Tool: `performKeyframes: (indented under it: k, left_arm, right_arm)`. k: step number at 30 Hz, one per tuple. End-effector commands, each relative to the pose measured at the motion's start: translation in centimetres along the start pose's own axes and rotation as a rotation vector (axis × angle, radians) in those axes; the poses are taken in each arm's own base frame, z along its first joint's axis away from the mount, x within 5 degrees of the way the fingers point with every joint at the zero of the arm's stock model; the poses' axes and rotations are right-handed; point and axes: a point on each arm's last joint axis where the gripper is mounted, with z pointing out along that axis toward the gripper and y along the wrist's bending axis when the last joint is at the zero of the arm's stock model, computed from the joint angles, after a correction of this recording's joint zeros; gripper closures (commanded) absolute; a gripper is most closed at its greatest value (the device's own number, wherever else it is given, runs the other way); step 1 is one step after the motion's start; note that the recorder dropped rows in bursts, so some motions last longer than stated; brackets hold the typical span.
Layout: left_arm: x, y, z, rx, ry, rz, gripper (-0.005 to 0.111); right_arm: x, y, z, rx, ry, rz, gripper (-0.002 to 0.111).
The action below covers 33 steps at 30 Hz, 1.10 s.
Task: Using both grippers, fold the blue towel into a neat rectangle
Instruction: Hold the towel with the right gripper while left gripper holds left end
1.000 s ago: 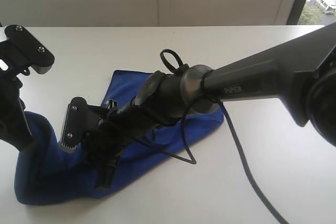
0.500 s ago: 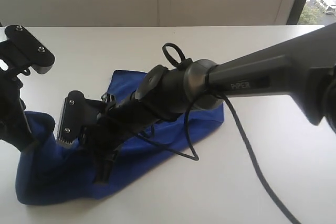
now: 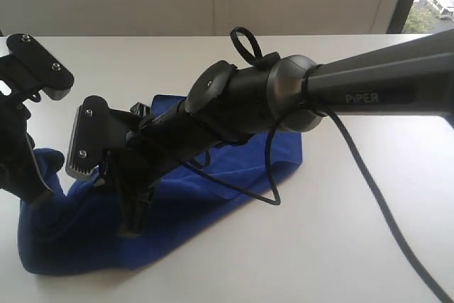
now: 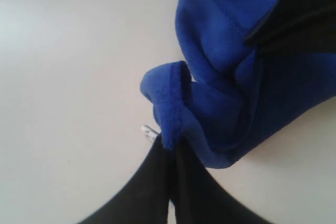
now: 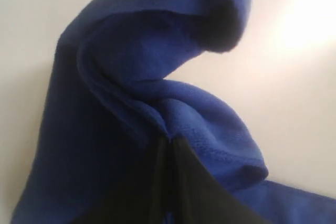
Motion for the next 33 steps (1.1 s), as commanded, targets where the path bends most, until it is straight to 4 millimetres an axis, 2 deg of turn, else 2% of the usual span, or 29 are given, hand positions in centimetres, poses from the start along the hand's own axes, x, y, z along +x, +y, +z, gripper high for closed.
performKeyframes:
  k: [1, 7, 9, 14, 17, 22, 25, 33]
  left_arm:
    - [0.2, -0.1, 0.0, 0.005, 0.012, -0.01, 0.107]
    - [0.2, -0.1, 0.0, 0.005, 0.012, -0.01, 0.107]
    - [0.2, -0.1, 0.0, 0.005, 0.012, -0.01, 0.107]
    - [0.2, -0.1, 0.0, 0.005, 0.012, -0.01, 0.107]
    - [0.2, -0.1, 0.0, 0.005, 0.012, -0.01, 0.107]
    - [0.2, -0.1, 0.0, 0.005, 0.012, -0.01, 0.107]
    - [0.2, -0.1, 0.0, 0.005, 0.012, -0.01, 0.107]
    - [0.2, -0.1, 0.0, 0.005, 0.011, -0.013, 0.107]
  right_arm:
    - [0.7, 1.4, -0.5, -0.155, 0.108, -0.008, 0.108]
    - [1.9, 1.9, -0.1, -0.209, 0.206, 0.053, 0.108]
    - [2.2, 1.9, 0.2, -0.204, 0.211, 0.057, 0.104]
    - [2.0, 1.8, 0.1, -0.194, 0.205, 0.042, 0.078]
    - [1.7, 1.7, -0.3, -0.184, 0.194, 0.012, 0.069]
    - [0.7, 1.4, -1.5, -0.149, 0.168, -0.007, 0.068]
    - [0.7, 1.5, -1.5, -0.162, 0.17, -0.006, 0.068]
    - [1.7, 2.2, -0.2, -0.245, 0.187, 0.046, 0.068]
